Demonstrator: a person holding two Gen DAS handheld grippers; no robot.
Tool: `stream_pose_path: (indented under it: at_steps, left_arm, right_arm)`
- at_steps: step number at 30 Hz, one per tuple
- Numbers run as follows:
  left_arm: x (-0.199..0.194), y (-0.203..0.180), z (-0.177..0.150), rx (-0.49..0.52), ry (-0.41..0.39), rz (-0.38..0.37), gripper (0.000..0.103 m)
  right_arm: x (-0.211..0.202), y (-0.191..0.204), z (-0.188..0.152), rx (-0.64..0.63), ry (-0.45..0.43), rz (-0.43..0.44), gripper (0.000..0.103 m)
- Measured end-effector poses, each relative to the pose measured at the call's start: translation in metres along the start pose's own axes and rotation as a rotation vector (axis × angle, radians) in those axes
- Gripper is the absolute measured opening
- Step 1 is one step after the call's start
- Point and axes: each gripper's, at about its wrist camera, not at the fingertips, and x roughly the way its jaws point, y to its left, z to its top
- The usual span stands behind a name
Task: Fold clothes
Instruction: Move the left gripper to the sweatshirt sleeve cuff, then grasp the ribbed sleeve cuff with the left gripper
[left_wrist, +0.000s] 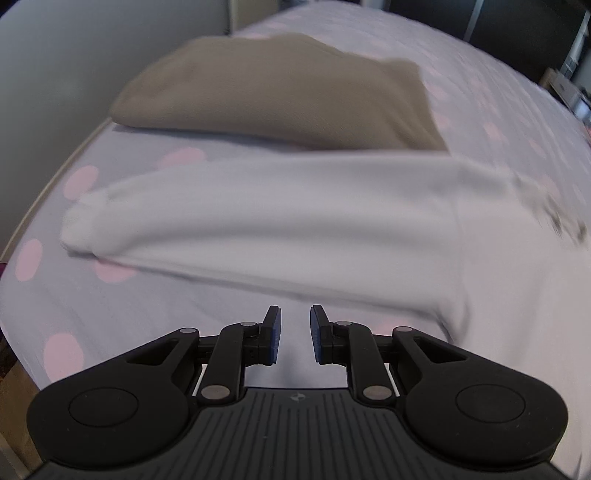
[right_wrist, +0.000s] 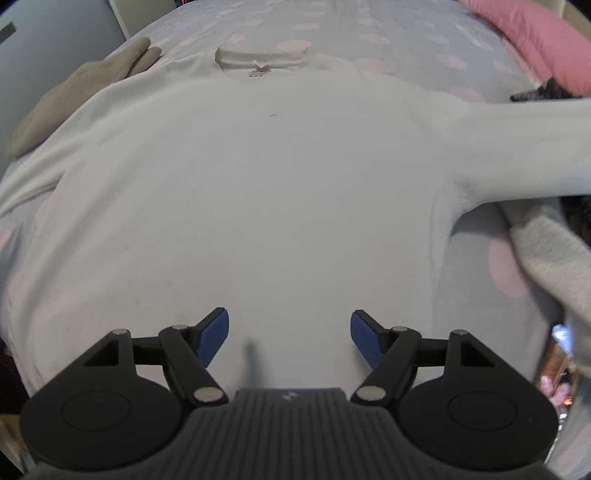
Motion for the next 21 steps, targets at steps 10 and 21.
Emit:
stream_pose_path:
  at_steps: [10, 21]
  left_arm:
    - [0.041, 0.095, 0.035, -0.181, -0.09, 0.142, 0.015]
    - [0.073, 0.207, 0.035, -0.457, -0.102, 0.265, 0.015]
  right_arm:
    - [0.033, 0.02, 0.004, -0.034, 0.005, 0.036, 0.075]
    - [0.053, 0.027, 0.017, -0.031, 0.013, 0.046, 0.075]
